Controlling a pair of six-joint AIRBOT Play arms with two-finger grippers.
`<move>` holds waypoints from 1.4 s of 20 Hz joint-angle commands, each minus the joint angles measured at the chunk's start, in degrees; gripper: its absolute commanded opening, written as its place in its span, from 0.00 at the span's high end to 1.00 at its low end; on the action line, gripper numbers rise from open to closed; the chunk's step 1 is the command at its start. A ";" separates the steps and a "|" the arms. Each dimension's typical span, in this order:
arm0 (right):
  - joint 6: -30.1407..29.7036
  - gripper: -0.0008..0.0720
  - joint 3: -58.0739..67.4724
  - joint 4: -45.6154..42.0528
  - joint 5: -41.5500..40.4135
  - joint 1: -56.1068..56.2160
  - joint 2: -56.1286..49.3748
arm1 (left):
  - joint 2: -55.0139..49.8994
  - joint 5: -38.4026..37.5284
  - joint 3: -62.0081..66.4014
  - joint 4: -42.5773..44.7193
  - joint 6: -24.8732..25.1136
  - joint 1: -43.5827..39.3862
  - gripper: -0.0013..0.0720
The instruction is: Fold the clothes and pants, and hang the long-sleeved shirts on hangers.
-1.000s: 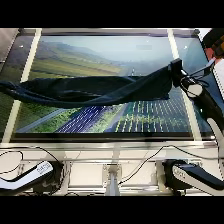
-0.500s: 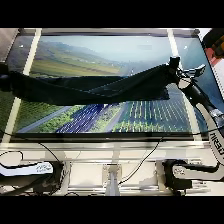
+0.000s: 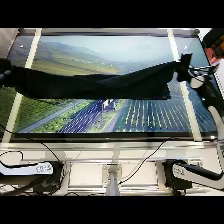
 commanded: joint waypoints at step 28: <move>20.85 0.95 -13.94 -23.06 2.80 2.16 9.68 | 0.48 2.89 0.04 2.62 1.40 -1.64 0.92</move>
